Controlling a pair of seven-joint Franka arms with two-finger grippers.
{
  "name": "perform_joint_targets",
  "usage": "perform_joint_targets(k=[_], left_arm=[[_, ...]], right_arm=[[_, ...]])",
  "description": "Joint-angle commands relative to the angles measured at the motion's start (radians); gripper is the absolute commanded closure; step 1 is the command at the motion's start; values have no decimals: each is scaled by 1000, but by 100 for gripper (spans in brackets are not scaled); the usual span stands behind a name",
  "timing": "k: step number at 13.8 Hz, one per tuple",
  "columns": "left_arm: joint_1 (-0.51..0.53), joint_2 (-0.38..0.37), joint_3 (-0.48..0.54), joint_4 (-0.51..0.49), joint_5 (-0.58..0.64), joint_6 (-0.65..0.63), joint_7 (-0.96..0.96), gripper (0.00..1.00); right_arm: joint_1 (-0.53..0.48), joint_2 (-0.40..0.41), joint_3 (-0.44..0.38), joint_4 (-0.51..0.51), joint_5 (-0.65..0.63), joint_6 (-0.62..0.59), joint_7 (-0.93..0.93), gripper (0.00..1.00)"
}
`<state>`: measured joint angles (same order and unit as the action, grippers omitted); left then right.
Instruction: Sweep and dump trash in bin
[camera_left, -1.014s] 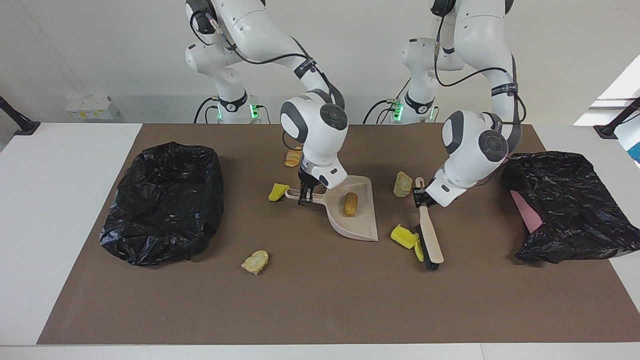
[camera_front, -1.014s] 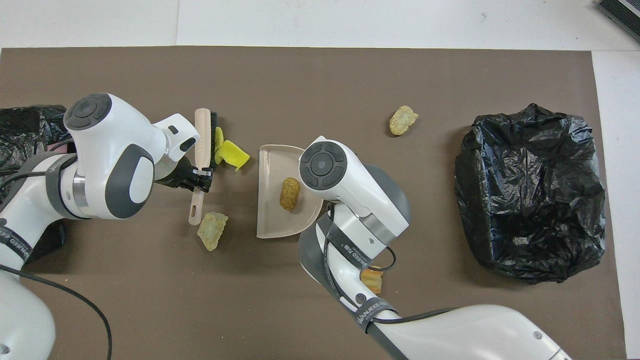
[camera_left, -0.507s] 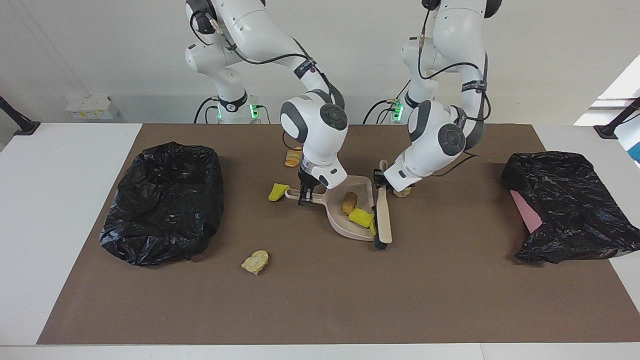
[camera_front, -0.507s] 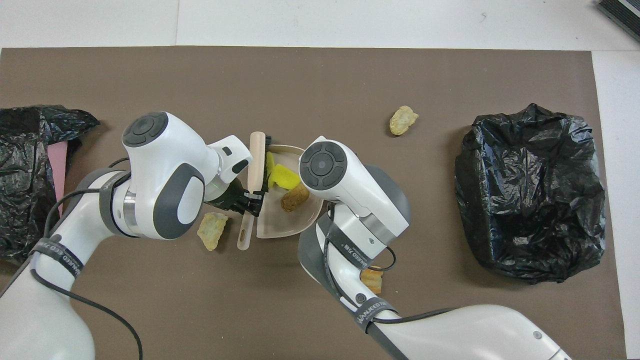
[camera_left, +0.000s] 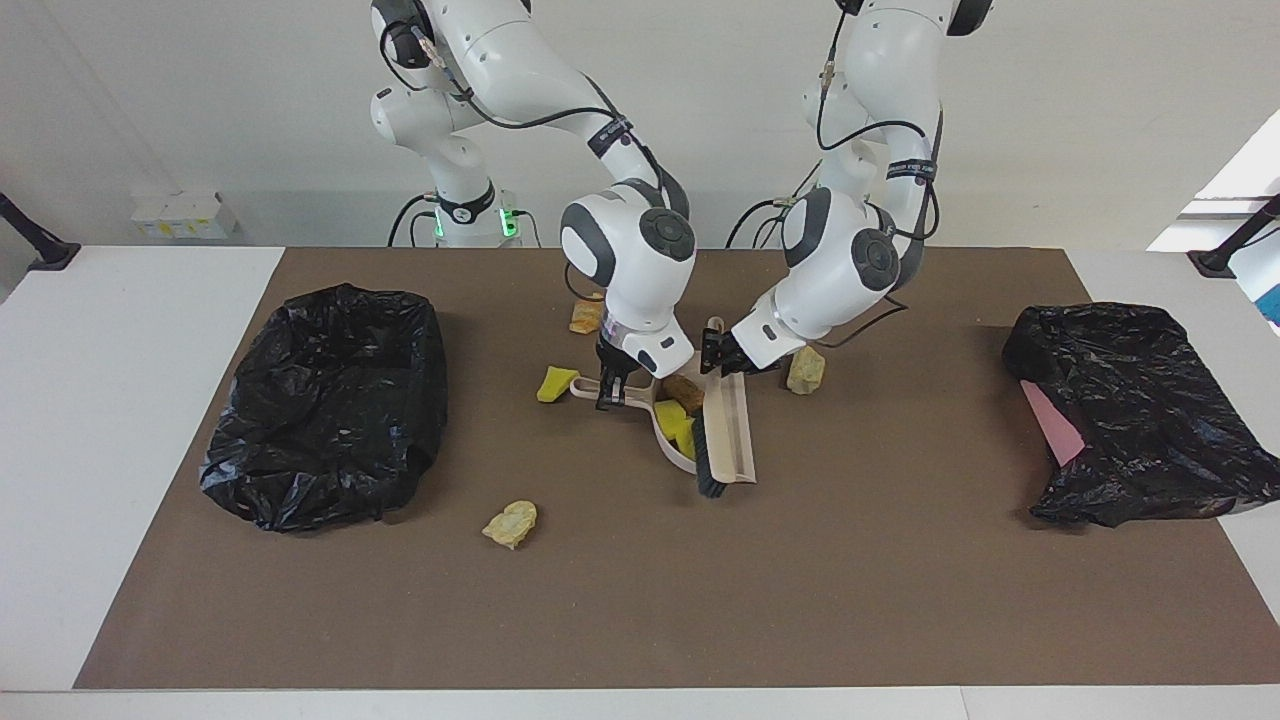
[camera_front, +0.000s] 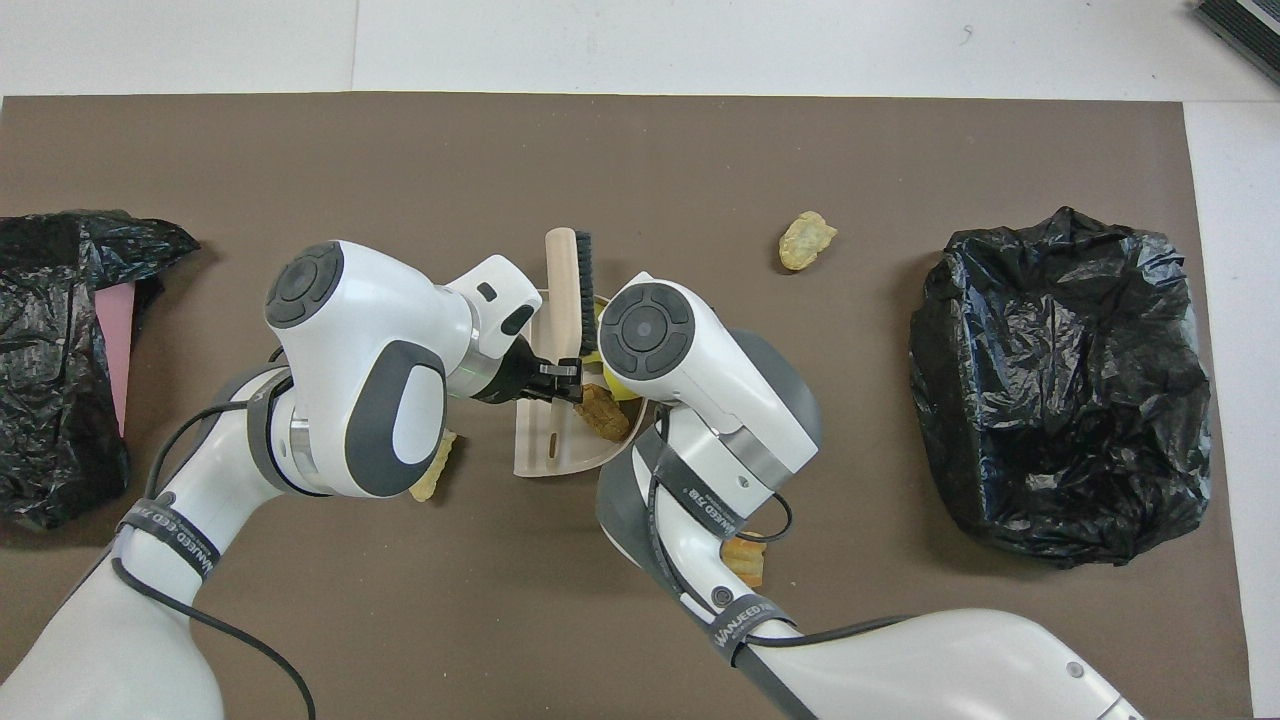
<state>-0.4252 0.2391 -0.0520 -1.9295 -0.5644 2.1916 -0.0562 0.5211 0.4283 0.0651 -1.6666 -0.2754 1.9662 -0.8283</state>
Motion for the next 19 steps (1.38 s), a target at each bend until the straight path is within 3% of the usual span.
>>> perform_joint_targets(k=[1,4,6,8,10,15,19], left_arm=[[14,6,1,-13,-29,113,1,100],[23,22,9,17,-136,203,-7,100],[60,5,9,18,-137,203,-40,100],[89,-23,12,18,-138,175,-51,100],[115,-69,26,1,-124,27,-80,100],[158,-145,31,-57,173,-208,-227,100],[172,-202,32,-124,297,-334,-249,100]], right_arm=[[-12,-28,7,-41,-11,17,-11,100],[-12,-29,7,-45,-10,19,-11,100],[-12,-29,7,-45,-10,19,-11,100],[-12,-29,7,-47,-10,19,-11,100],[-12,-29,7,-47,-10,19,-11,100],[-12,-36,7,-54,-5,19,-12,100],[-10,-36,7,-55,-7,20,-12,100]])
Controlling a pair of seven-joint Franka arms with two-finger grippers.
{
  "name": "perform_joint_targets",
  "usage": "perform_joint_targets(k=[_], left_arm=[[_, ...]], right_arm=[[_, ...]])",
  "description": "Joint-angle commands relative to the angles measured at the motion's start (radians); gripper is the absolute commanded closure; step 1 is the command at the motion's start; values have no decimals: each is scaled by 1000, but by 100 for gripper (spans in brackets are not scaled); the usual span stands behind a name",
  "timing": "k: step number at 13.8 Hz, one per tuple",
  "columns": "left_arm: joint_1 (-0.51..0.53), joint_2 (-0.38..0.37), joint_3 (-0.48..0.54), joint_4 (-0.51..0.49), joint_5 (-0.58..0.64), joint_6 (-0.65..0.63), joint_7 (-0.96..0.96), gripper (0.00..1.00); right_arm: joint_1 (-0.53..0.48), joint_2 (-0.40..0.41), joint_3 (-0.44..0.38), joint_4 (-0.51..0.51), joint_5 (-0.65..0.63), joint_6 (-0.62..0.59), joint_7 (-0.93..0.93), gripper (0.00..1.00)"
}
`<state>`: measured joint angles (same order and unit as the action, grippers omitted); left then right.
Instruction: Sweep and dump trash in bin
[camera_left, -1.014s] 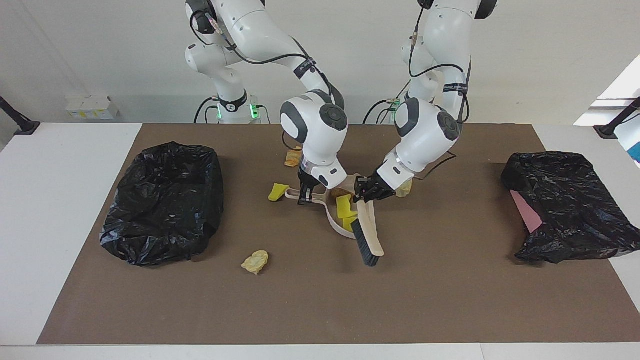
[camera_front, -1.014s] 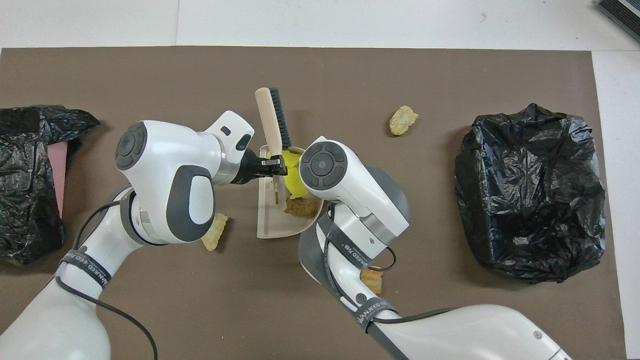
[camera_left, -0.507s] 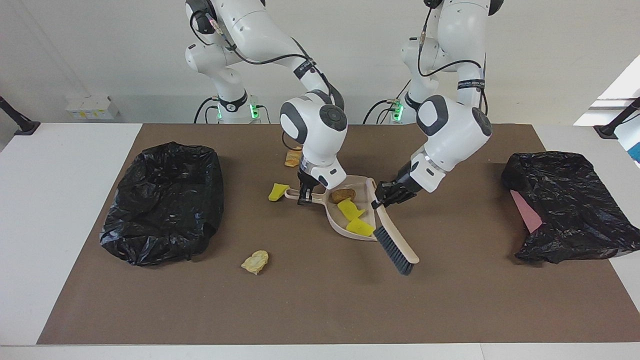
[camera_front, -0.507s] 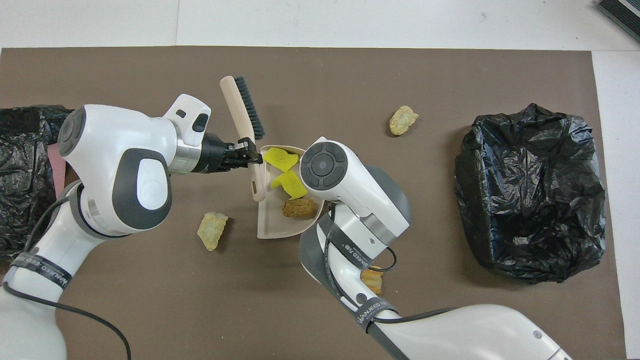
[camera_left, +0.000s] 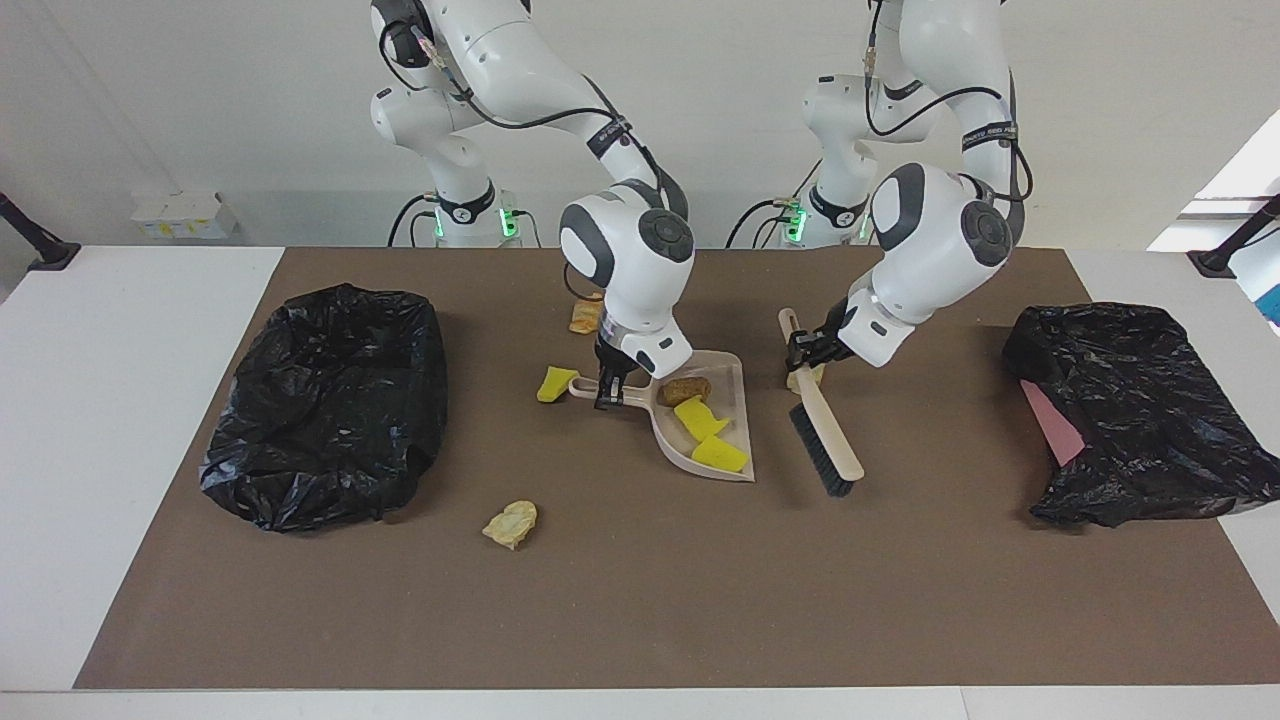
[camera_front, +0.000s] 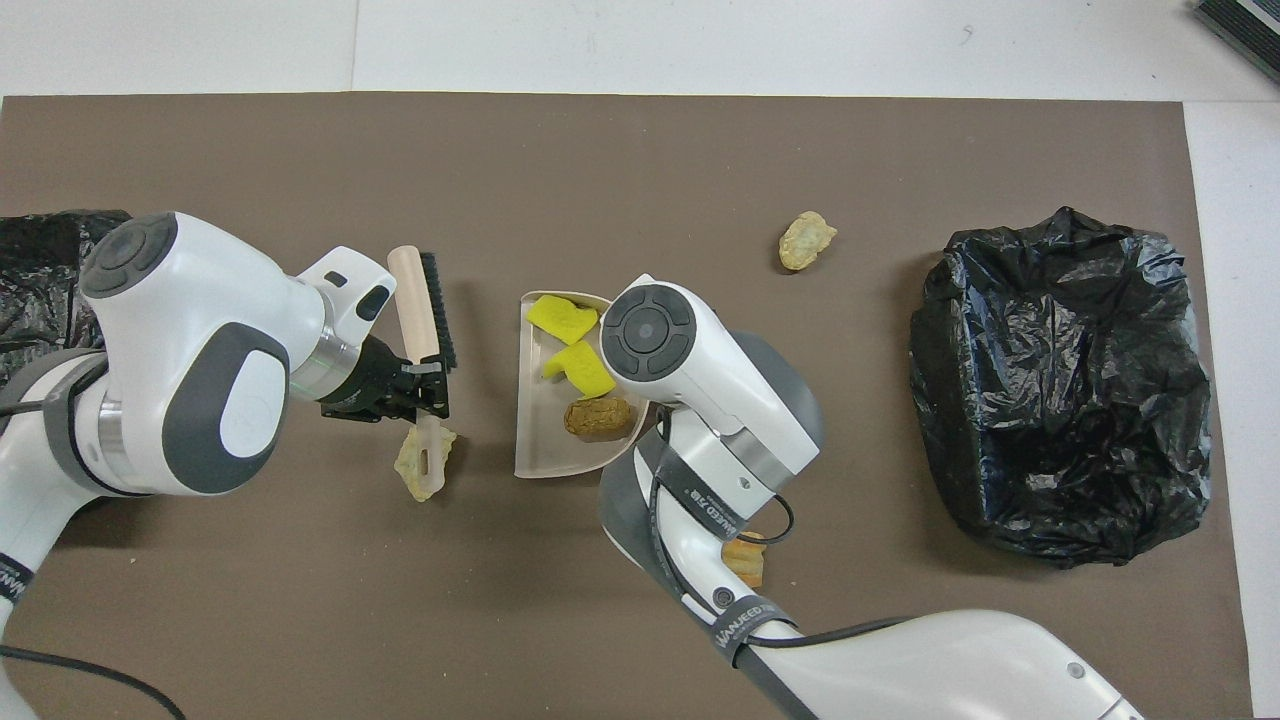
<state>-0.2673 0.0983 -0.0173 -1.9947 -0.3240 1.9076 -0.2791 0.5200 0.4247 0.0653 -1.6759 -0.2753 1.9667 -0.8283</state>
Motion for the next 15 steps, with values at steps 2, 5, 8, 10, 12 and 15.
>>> perform_joint_targets(k=[2,5,8,10,12,15], left_arm=[[31,-77,-3,-59,126,-140,-93,100],[25,-115,-4,-97,164,-240,-207,100],[-4,-231,-9,-286,175,-188,-327,100],[-45,-316,-12,-422,174,-84,-376,100],[-105,-321,-13,-458,171,-38,-434,100],[-144,-293,-15,-457,107,60,-434,100]], right_arm=[[-8,-37,7,-56,-11,32,-20,100],[-8,-44,7,-85,-21,84,-61,100],[-9,-44,7,-88,-22,98,-80,100],[-11,-44,7,-97,-21,112,-104,100],[-11,-44,7,-97,-21,113,-104,100],[-11,-44,7,-97,-21,110,-101,100]])
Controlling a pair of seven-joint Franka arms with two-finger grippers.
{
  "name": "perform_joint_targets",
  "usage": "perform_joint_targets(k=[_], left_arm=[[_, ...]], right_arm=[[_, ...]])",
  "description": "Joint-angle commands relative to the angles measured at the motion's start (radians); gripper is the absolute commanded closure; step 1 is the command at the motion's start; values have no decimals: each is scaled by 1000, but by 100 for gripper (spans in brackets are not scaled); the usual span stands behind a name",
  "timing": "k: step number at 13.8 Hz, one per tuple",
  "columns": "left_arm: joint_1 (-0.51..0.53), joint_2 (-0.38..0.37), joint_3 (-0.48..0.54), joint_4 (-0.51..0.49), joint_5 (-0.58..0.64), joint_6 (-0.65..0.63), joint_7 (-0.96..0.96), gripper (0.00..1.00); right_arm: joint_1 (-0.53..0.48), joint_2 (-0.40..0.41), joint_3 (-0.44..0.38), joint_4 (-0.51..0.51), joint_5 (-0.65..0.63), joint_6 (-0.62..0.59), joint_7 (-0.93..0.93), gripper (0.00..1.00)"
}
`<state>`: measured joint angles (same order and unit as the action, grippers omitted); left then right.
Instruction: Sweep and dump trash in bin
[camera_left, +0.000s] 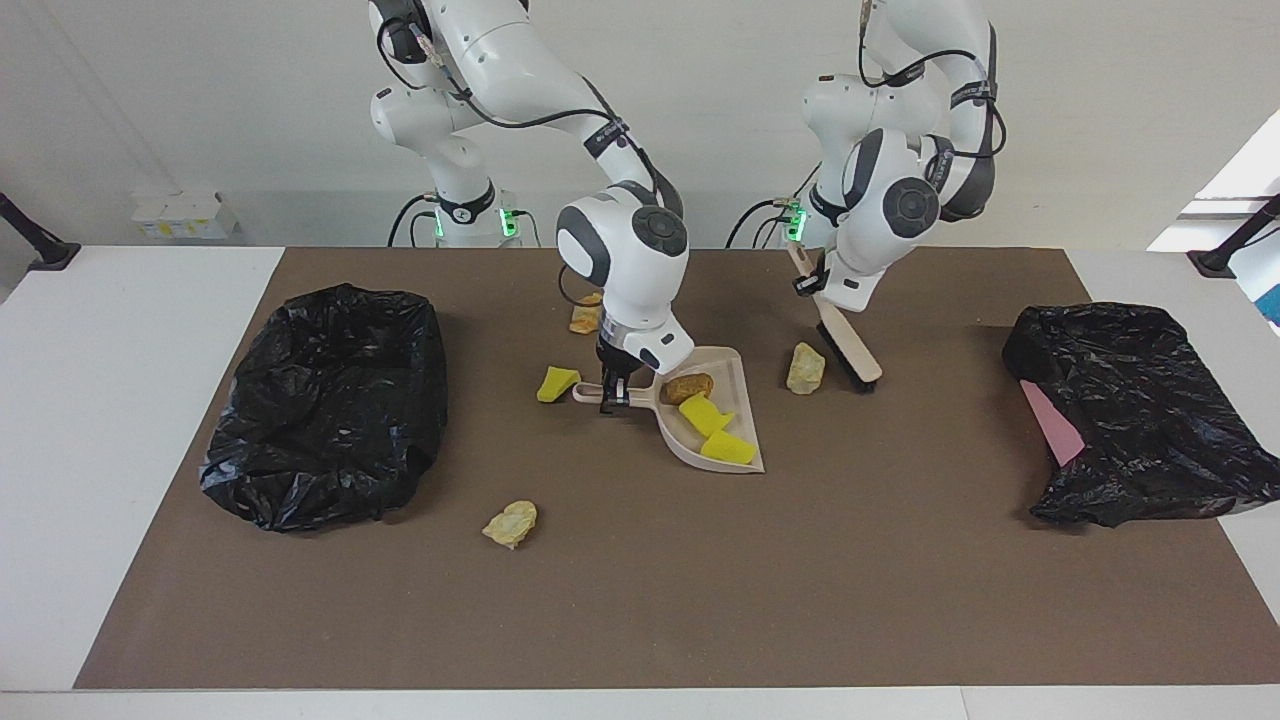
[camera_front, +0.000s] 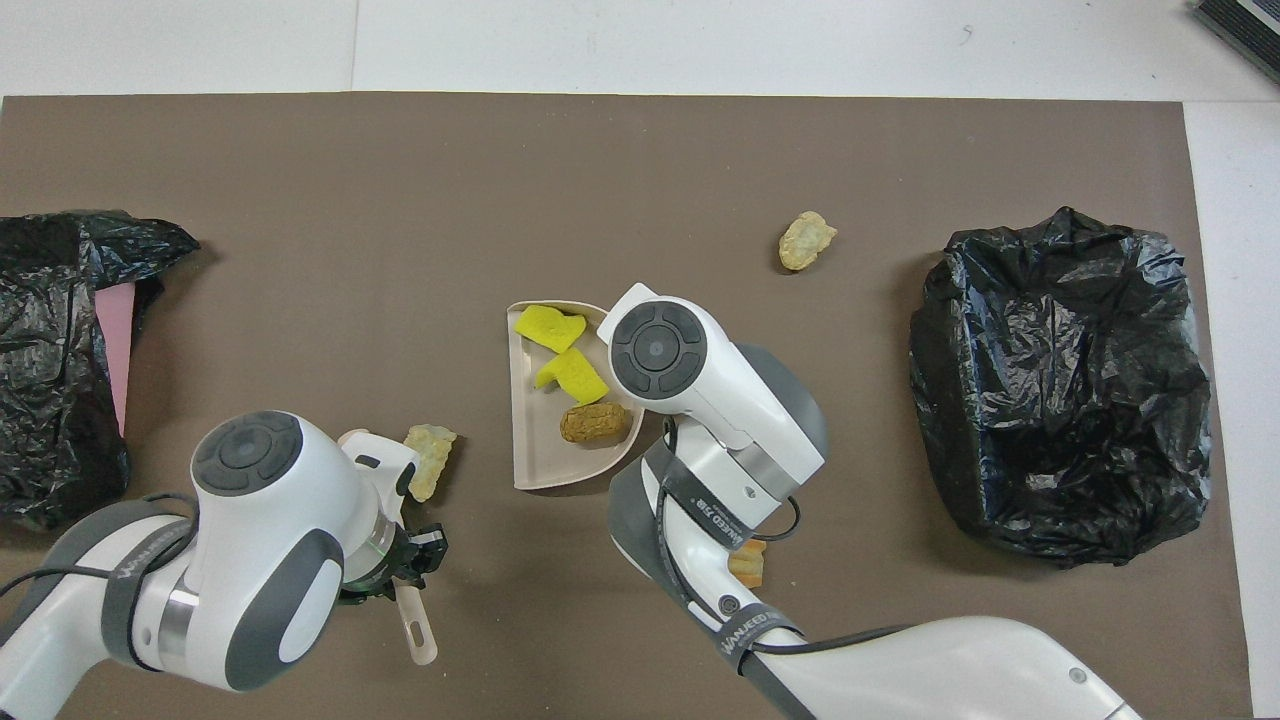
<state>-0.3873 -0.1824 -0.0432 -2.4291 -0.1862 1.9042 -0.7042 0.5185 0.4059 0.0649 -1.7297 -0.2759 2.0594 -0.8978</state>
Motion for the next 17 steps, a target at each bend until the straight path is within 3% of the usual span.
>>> perform_joint_targets(k=[1,5,8,12,17], left_arm=[[-51,7,11,-13,-74,116,3,100],[-104,130,11,92,-182,211,182,100],[-119,152,11,133,-194,200,428,100],[-91,155,20,145,-176,174,425,100],[22,135,25,148,-86,176,385,100]], right_arm=[[-9,-25,7,-45,-20,18,-29,100],[-9,-27,7,-45,-19,15,-27,100],[-11,-27,7,-50,-19,15,-26,100],[-11,-27,7,-50,-19,13,-23,100],[-11,-25,7,-44,-11,21,-19,100]])
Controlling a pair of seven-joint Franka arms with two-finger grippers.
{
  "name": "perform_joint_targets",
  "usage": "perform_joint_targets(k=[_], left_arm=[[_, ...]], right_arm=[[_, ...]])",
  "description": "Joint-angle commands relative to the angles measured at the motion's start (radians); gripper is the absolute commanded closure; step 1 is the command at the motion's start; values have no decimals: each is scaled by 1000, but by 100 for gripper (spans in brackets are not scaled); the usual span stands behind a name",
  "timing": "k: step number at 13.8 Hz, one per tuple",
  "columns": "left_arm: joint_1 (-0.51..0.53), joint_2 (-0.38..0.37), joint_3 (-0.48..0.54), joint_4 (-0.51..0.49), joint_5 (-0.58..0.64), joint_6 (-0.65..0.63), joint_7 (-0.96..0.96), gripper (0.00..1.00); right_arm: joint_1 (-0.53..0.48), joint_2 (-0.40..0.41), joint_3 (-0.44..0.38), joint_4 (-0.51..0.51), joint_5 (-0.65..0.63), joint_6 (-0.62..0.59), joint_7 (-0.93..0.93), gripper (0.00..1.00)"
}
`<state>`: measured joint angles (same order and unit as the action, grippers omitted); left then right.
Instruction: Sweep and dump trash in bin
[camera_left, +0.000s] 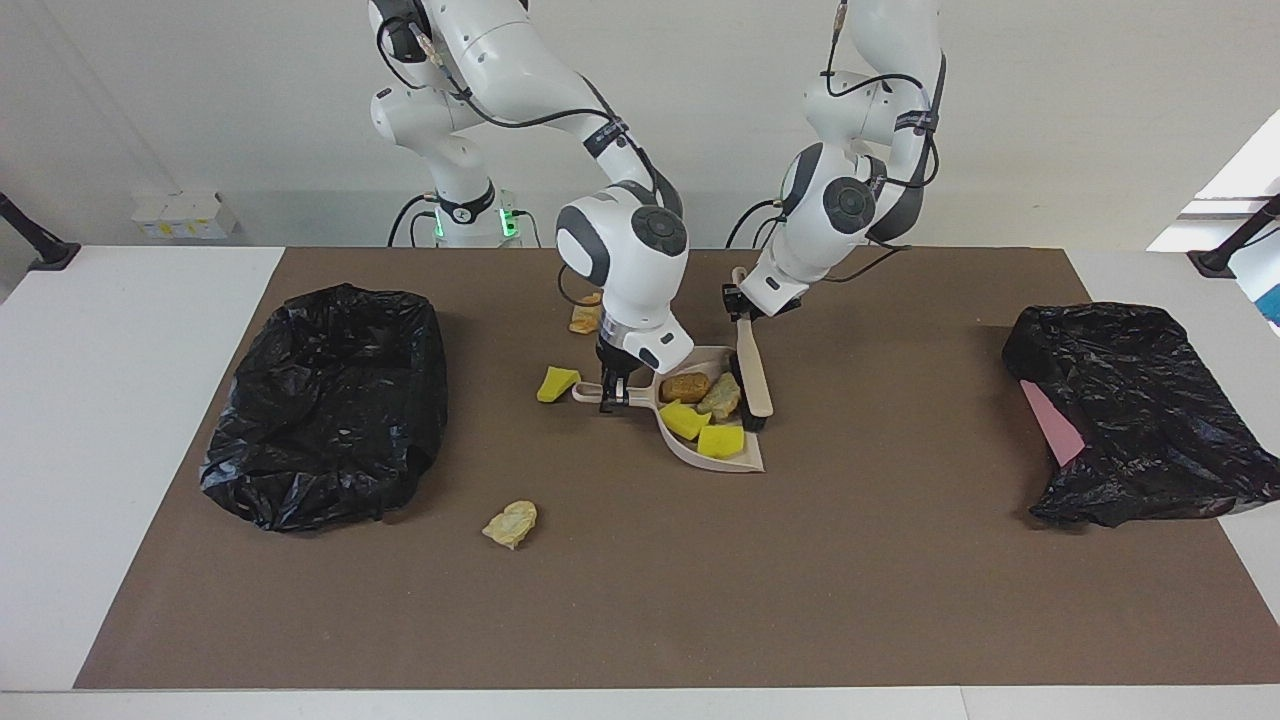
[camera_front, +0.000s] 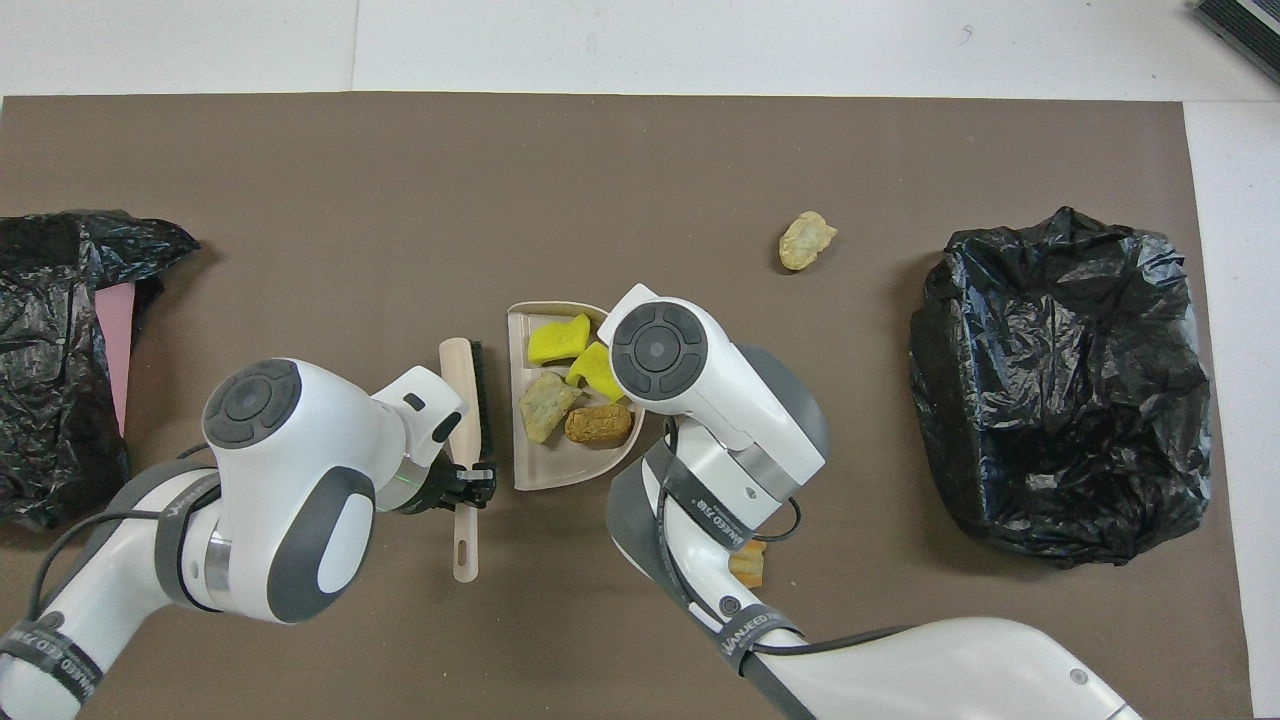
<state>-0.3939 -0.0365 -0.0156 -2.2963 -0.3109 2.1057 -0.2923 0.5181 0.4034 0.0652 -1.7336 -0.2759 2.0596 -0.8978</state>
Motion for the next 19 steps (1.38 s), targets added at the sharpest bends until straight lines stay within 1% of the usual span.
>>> perform_joint_targets(k=[1,3,5,8,11,13,15,16,17,19], left_arm=[[29,-14,-4,17,93,-26,-63,100],[10,-26,-13,15,157,-27,-167,100],[-46,-42,-15,3,173,-26,-238,100],[-144,-80,-15,-40,173,-15,-332,100],[-242,-126,-20,-90,173,-9,-441,100],[-324,-137,-20,-129,173,14,-508,100],[-371,-134,-21,-167,173,68,-542,100],[-382,-131,-23,-190,173,103,-544,100],[-382,-131,-23,-209,171,129,-545,100],[-381,-126,-23,-219,171,131,-541,100]], right_arm=[[-12,-24,7,-37,-5,22,-19,100],[-30,-55,7,-32,-8,27,-30,100],[-67,-110,7,-44,-8,22,-44,100],[-176,-211,7,-92,9,20,-171,100],[-288,-300,7,-130,56,14,-290,100],[-358,-354,7,-156,73,14,-351,100],[-417,-388,5,-165,73,7,-421,100],[-443,-402,4,-170,73,7,-476,100],[-493,-412,4,-179,73,8,-516,100],[-579,-425,2,-182,75,11,-570,100]])
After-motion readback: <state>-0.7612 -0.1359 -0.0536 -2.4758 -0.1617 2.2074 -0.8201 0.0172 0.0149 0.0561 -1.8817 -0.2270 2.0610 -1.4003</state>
